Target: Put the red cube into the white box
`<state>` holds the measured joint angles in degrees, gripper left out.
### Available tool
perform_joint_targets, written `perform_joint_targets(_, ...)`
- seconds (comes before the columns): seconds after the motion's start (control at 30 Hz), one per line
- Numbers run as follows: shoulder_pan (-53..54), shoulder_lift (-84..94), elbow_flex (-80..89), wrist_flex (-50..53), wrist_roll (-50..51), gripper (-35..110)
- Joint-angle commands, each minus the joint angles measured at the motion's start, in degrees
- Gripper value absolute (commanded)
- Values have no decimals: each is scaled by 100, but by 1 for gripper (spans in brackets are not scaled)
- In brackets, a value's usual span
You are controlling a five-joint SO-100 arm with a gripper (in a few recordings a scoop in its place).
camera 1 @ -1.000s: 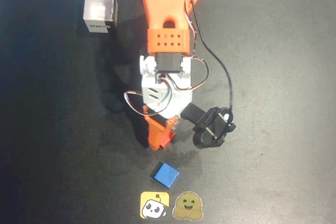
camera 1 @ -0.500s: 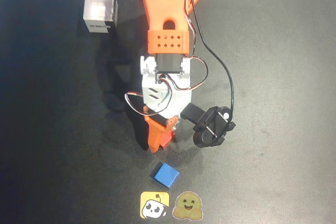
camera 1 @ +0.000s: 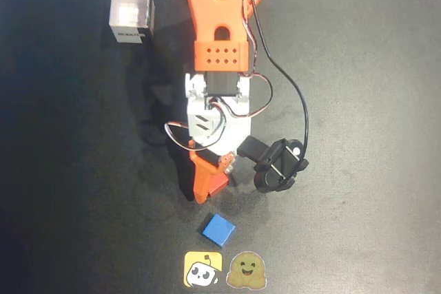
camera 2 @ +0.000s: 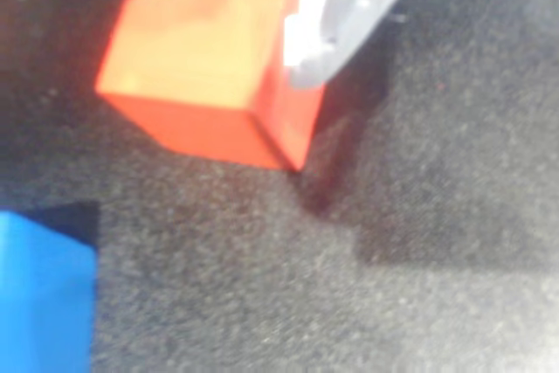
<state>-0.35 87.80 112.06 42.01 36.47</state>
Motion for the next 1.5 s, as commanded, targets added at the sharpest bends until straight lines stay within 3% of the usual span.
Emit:
perform_joint_targets(0.0, -26, 62, 18, -167, -18, 27)
perform_joint_targets(0.7, 132, -448, 299, -703, 246, 24)
perform_joint_targets(1.1, 334, -642, 299, -765, 729, 0)
perform_joint_targets(1.47, 334, 281, 167, 123, 1178, 0)
